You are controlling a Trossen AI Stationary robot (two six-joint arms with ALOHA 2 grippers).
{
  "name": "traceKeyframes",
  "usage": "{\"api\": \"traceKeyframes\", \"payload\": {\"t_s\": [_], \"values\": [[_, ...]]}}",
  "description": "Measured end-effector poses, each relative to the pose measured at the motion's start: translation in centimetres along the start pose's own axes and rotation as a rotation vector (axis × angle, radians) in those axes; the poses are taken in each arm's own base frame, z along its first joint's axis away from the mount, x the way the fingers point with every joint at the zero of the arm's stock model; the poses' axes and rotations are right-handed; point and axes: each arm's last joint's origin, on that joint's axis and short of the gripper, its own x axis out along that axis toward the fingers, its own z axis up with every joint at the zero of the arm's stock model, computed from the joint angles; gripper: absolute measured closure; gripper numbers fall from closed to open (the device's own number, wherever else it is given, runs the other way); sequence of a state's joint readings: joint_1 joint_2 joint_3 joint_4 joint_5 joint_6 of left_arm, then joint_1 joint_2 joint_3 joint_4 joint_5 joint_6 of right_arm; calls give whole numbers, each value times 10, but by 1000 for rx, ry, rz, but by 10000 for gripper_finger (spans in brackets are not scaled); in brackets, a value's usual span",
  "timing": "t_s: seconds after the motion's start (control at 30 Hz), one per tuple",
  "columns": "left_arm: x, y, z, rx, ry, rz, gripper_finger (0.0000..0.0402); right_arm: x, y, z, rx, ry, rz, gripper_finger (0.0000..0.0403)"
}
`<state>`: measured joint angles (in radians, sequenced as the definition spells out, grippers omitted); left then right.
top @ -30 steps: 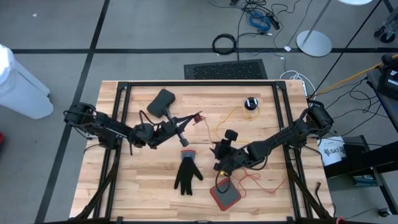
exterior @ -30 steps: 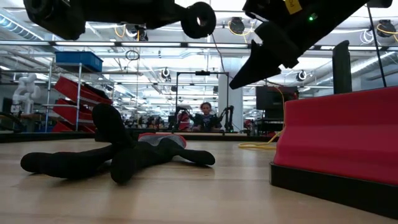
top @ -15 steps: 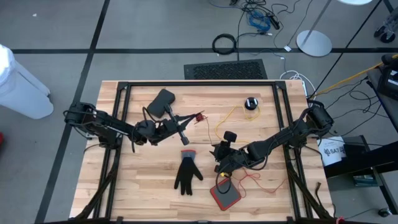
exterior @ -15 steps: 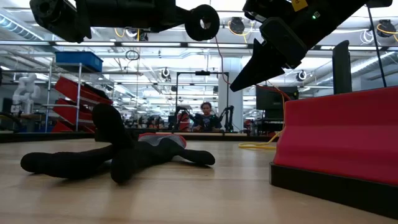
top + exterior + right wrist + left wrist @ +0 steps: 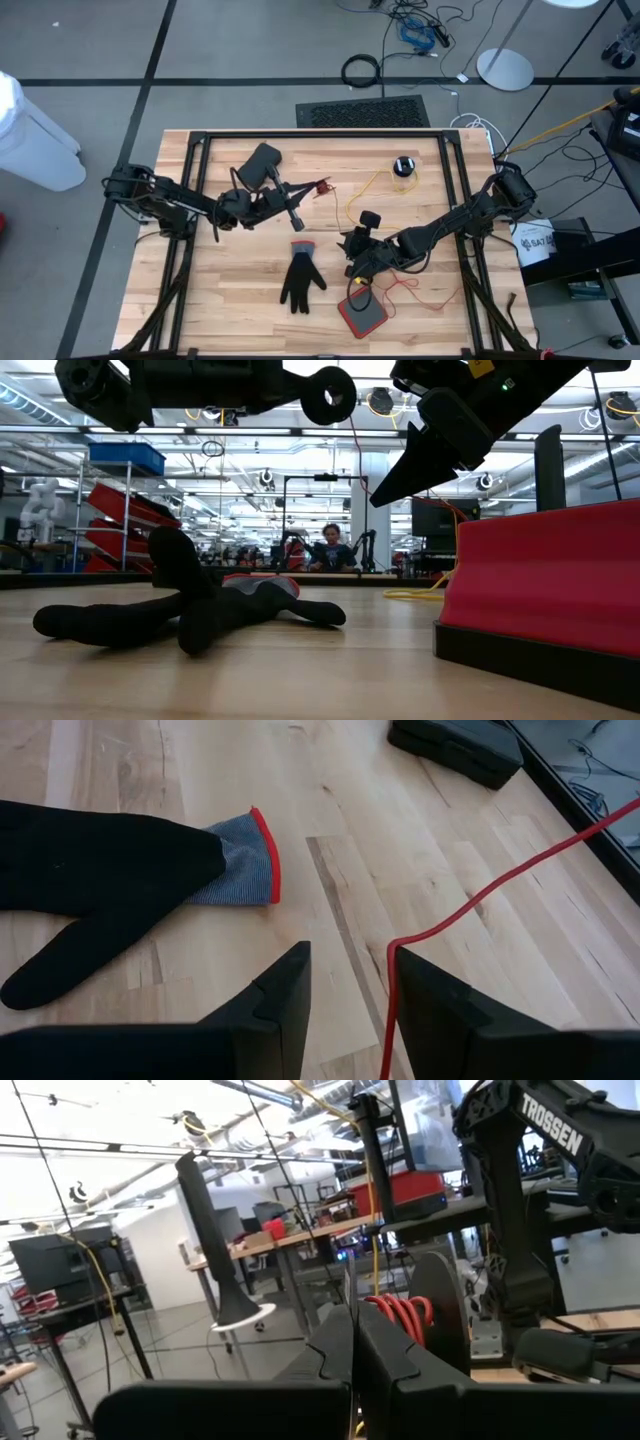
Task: Coil cords
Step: Coil the red wire onto the black spool
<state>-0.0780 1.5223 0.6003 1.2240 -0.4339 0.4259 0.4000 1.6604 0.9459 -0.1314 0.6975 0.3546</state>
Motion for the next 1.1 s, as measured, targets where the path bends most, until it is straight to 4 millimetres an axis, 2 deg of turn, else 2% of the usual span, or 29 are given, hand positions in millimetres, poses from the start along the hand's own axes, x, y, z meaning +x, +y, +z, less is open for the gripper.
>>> {"api": "traceKeyframes", "payload": {"t_s": [0.3,0.73,1.1], "values": [[3,3,0,26,-5,15,401,0,0,0,0,0,0,280],[19,10,19,2,-79,26,401,0,0,0,0,0,0,280],[24,22,17,87,-24,48,401,0,0,0,0,0,-1,280]]}}
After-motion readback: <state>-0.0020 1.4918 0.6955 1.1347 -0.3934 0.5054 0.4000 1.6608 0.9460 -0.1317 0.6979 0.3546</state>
